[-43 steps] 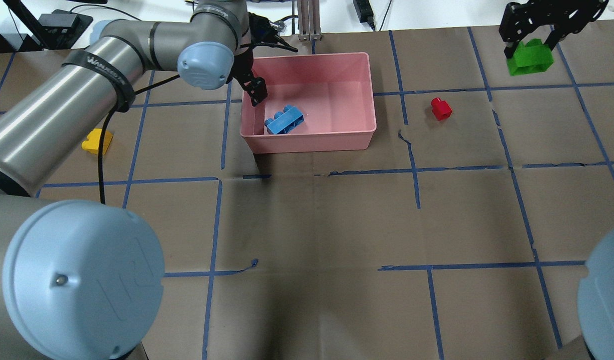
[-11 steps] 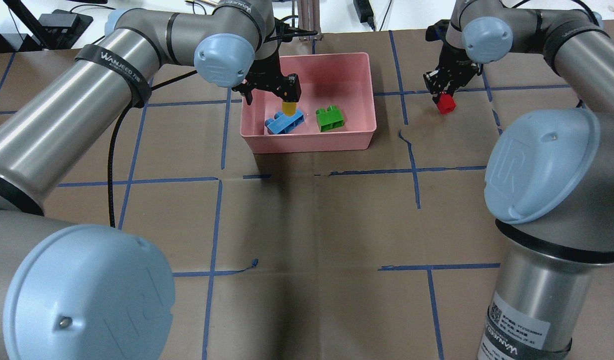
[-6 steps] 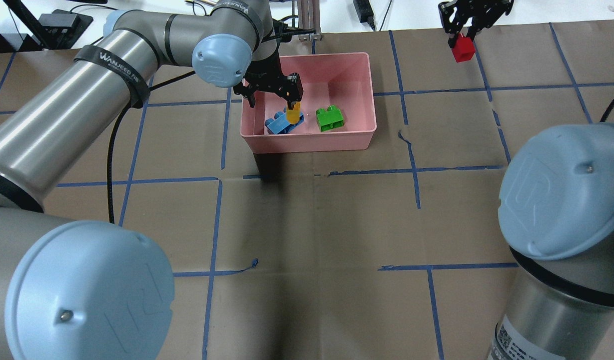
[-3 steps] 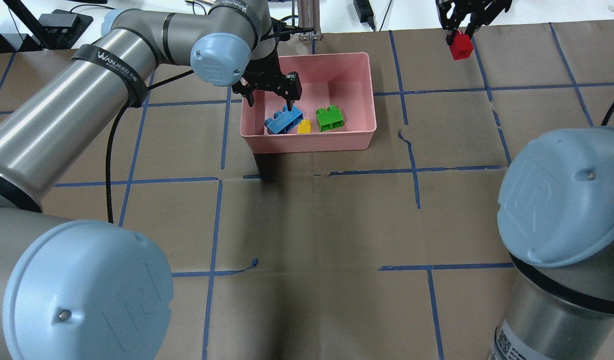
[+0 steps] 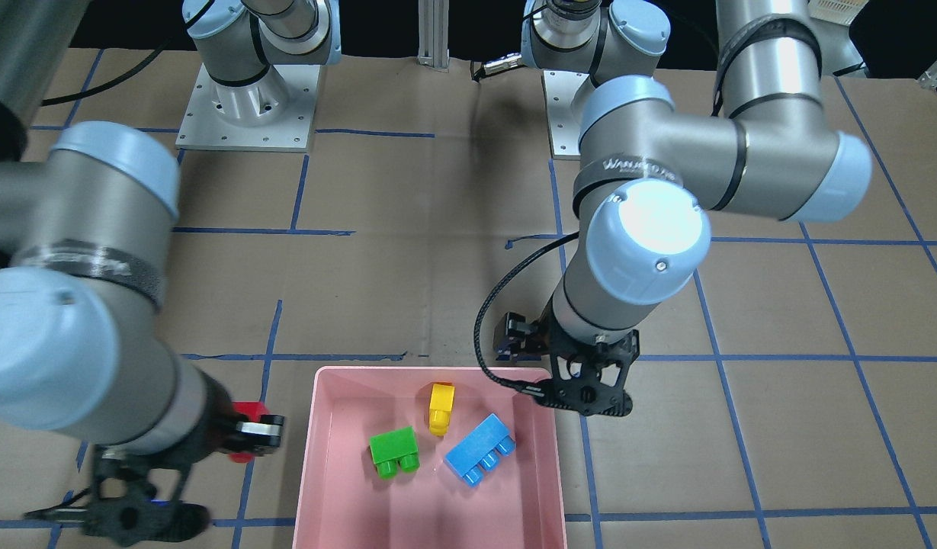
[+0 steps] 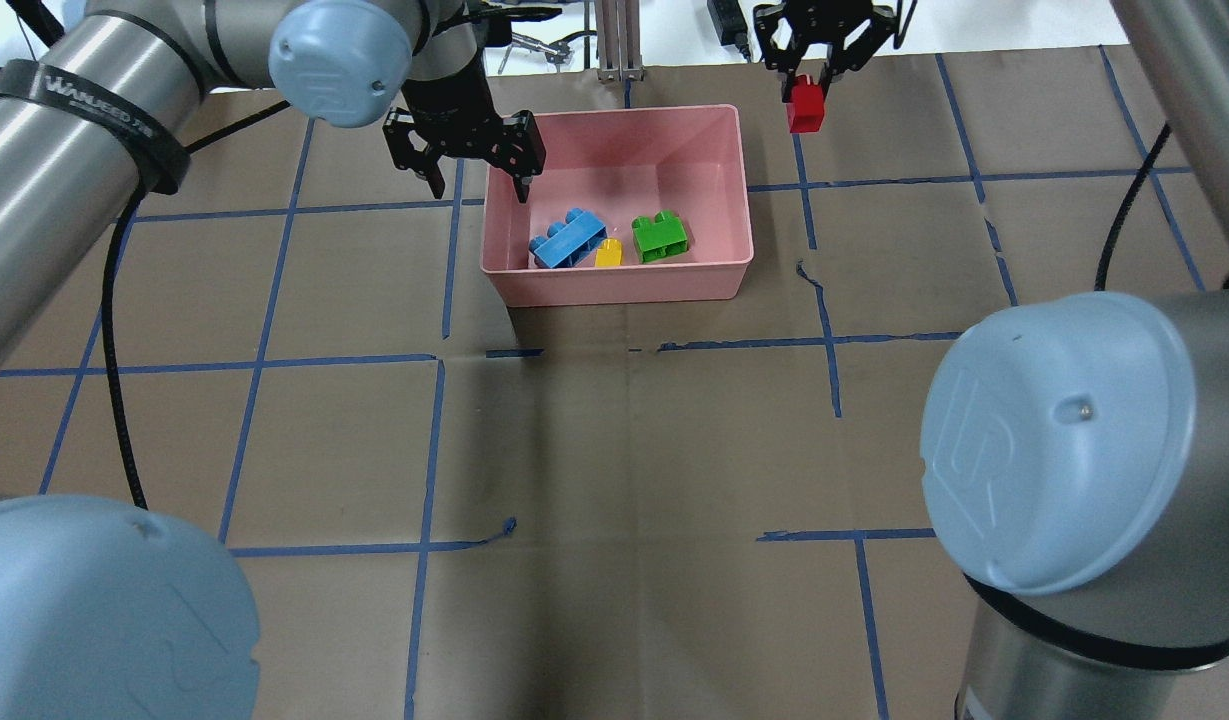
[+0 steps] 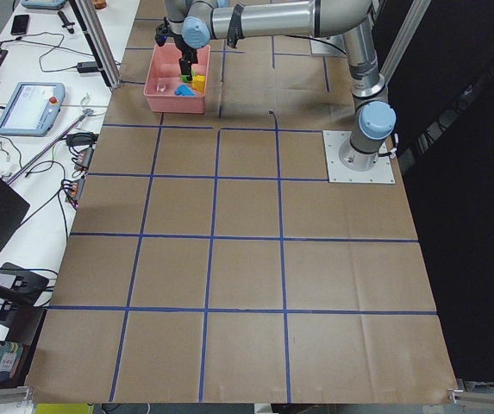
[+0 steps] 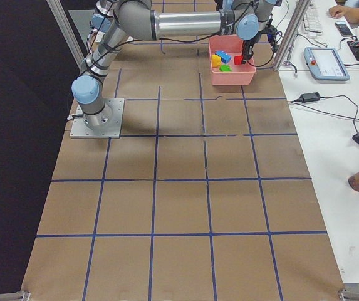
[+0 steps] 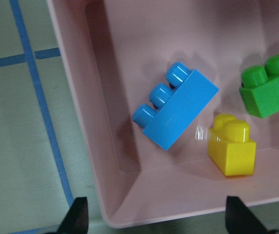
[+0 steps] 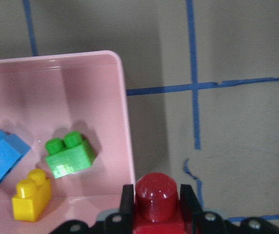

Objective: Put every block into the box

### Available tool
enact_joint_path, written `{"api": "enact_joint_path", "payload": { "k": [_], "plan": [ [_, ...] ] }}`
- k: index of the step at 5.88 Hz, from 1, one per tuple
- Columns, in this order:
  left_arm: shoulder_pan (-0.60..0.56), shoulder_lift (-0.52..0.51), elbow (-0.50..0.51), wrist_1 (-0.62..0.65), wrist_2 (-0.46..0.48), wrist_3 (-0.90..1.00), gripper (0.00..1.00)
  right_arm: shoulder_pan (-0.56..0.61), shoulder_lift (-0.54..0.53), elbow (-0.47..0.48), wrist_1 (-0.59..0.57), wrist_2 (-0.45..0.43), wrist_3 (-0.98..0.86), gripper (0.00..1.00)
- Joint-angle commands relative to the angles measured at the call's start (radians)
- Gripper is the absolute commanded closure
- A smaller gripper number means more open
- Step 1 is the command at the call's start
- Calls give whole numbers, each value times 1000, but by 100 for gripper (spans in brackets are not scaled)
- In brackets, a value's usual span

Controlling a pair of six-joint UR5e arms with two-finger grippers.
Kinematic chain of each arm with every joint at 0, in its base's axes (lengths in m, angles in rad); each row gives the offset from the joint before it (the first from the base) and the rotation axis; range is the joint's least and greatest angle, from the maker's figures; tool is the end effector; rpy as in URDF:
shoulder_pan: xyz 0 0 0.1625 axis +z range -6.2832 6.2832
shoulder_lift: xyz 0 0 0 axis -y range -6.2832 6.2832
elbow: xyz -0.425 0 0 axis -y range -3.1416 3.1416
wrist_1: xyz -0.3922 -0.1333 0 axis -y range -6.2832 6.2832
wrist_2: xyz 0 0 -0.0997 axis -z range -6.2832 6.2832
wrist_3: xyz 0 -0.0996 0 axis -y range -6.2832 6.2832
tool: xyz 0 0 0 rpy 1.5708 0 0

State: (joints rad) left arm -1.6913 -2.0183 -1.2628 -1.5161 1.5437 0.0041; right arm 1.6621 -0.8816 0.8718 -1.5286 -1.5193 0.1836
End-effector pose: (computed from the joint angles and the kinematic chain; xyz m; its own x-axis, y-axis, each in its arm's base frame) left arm -0.2147 -0.6420 0.3835 -0.9922 0.1219 0.0273 0.1238 0.9887 0.0846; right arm 0.2070 -0.7431 0.3917 -0.9946 0.0938 -0.0447 0.0920 0.9949 0.0412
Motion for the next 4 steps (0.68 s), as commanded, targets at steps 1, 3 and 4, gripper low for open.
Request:
{"api": "enact_joint_path", "payload": {
  "k": [1, 3, 4],
  "plan": [
    [13, 105, -13, -66, 1, 0, 0, 135, 100, 1, -100, 21, 158, 89],
    [27, 221, -49, -72, 3, 4, 0, 156, 156, 19, -168, 18, 165, 2],
    [56, 269, -75, -73, 1, 7, 0, 154, 147, 22, -163, 11, 157, 0]
  ]
}}
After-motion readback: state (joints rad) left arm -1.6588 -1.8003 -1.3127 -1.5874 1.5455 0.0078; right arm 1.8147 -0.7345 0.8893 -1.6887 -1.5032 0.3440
